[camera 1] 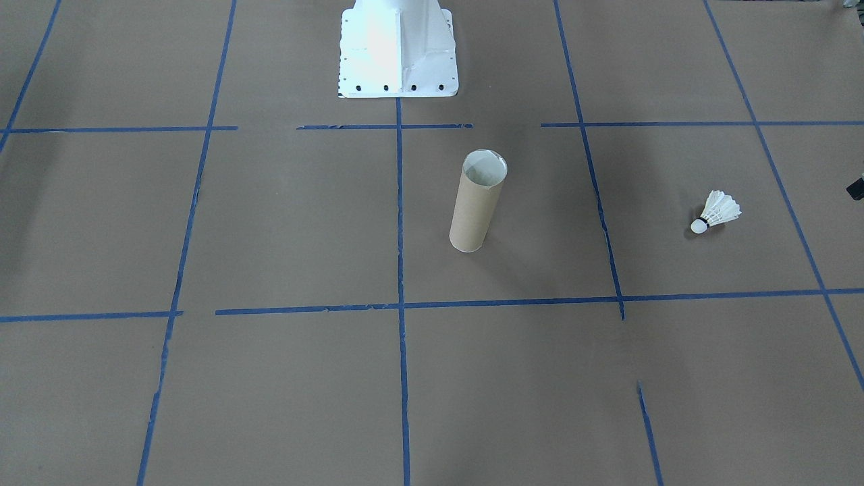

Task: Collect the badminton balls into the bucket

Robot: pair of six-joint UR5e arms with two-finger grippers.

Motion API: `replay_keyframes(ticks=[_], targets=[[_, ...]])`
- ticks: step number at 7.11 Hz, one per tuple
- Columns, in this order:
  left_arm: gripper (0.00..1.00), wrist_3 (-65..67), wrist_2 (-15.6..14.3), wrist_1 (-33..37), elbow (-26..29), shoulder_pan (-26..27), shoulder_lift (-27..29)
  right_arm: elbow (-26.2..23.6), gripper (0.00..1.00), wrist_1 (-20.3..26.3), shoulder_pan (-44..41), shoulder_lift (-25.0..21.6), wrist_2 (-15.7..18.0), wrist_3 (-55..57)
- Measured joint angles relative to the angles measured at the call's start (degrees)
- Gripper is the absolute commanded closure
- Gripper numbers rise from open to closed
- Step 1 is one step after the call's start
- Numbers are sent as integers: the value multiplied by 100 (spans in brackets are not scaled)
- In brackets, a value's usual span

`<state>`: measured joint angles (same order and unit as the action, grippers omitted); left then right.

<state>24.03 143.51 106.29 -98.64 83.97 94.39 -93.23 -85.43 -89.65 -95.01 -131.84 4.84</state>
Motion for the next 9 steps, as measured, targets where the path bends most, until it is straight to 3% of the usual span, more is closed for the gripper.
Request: replay_keyframes(ticks=[2, 4, 6, 9], targets=[[0, 344, -55, 1049, 203, -159, -347, -1, 0, 0, 0, 0, 0, 0], [0, 1933, -104, 3266, 690, -403, -1027, 5, 0, 0, 0, 0, 0, 0], [0, 3468, -245, 5037, 1434, -761, -1230, 6, 0, 0, 0, 0, 2, 0], [0, 5375, -1209, 6413, 1774, -1814, -1255, 7, 0, 0, 0, 0, 5, 0]])
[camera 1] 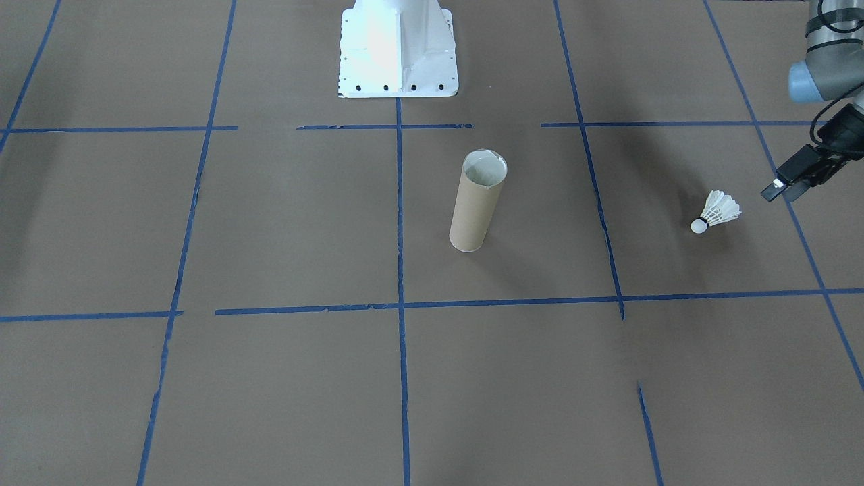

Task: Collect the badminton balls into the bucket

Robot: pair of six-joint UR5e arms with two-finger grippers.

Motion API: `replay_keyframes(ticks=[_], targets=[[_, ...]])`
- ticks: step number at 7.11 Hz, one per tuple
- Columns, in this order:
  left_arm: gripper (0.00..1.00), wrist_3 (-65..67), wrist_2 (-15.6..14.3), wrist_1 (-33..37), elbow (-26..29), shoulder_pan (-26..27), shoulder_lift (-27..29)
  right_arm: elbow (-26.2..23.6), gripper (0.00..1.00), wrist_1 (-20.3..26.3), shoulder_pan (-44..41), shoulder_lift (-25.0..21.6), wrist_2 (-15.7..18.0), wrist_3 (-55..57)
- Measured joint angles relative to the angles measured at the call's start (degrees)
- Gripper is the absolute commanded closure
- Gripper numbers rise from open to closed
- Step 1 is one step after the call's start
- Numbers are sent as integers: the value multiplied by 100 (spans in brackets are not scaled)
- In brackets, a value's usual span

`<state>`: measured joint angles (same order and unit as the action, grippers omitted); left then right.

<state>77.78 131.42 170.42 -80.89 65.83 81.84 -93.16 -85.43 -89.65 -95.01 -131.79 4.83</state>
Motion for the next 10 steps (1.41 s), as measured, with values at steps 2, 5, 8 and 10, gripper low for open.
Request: replay_keyframes(ticks=[2, 5, 8, 10], targets=[[0, 293, -212, 300, 103, -357, 0, 0, 0, 0, 0, 0, -4, 0], [0, 380, -288, 342, 166, -653, 62, 0, 0, 0, 0, 0, -5, 0], [50, 387, -359, 335, 284, -895, 200, 0, 0, 0, 0, 0, -5, 0], [100, 387, -362, 340, 300, -949, 255, 0, 0, 0, 0, 0, -5, 0]])
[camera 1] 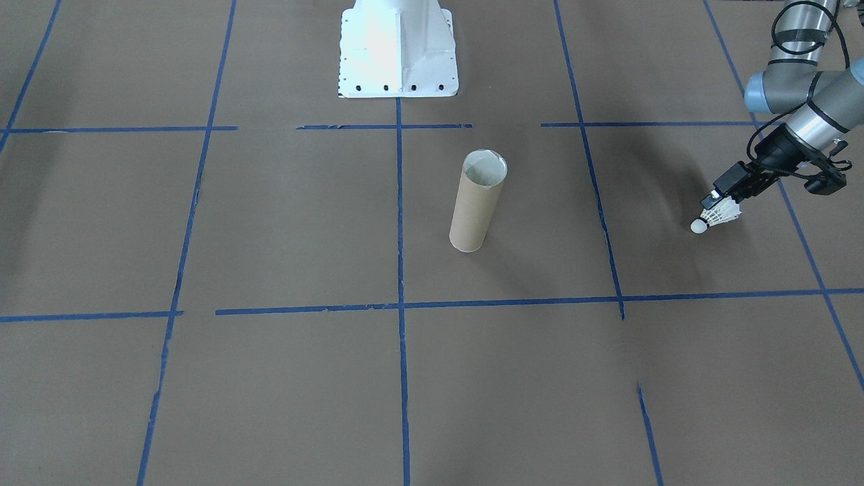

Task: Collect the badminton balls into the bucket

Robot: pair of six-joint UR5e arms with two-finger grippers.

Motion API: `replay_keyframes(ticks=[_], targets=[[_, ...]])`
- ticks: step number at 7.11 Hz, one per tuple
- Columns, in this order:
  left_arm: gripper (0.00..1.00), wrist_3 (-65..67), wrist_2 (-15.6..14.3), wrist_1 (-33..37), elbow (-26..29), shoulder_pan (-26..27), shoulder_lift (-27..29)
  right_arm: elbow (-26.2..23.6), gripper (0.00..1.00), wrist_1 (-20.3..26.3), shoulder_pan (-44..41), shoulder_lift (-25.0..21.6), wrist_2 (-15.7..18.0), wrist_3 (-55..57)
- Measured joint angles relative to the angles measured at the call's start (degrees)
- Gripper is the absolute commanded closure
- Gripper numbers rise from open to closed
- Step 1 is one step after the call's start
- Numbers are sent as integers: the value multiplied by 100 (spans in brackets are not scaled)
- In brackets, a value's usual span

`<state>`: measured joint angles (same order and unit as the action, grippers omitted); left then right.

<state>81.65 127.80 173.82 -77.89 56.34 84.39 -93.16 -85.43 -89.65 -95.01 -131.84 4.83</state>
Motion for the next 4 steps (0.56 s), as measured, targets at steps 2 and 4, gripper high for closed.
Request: replay_keyframes(ticks=[2, 4], targets=[[100, -2, 7, 2, 1, -7, 6, 0, 0, 0, 0, 0, 0, 0], [100, 90, 266, -13, -131, -7, 13, 0, 0, 0, 0, 0, 0, 0]])
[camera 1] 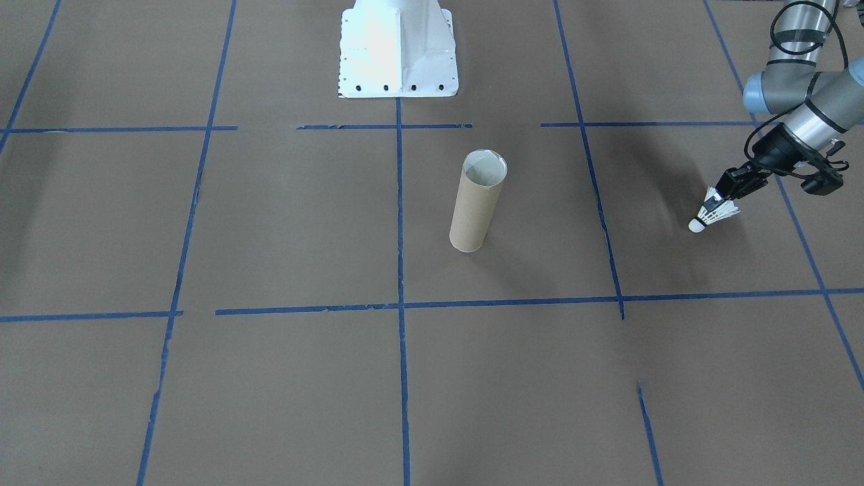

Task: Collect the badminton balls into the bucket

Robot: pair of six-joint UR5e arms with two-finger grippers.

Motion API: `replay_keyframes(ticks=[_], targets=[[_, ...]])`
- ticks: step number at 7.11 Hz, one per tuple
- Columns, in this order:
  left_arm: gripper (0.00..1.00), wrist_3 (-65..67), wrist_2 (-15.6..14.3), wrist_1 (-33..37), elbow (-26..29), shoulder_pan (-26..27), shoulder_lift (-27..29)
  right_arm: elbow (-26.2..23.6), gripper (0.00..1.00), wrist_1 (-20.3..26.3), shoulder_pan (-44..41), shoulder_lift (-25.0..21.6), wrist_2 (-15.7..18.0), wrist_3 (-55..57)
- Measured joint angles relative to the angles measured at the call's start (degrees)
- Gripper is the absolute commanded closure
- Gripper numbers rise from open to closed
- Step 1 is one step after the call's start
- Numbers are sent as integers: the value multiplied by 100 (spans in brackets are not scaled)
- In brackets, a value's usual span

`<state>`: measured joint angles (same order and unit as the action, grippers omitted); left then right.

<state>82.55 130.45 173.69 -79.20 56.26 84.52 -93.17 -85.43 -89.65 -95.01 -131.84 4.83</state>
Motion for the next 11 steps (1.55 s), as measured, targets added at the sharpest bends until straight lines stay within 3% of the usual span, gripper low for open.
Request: replay_keyframes(ticks=[3, 5, 8, 11], targets=[[100, 988, 1601, -200, -783, 330, 82, -8, 0, 0, 0, 0, 0, 0], [100, 1493, 2169, -1224, -1821, 521, 342, -8, 0, 0, 0, 0, 0, 0], [100, 1571, 2323, -3170, -3166, 626, 1163, -9, 0, 0, 0, 0, 0, 0], [100, 1544, 2322, -3849, -3467, 627, 2020, -9, 0, 0, 0, 0, 0, 0]])
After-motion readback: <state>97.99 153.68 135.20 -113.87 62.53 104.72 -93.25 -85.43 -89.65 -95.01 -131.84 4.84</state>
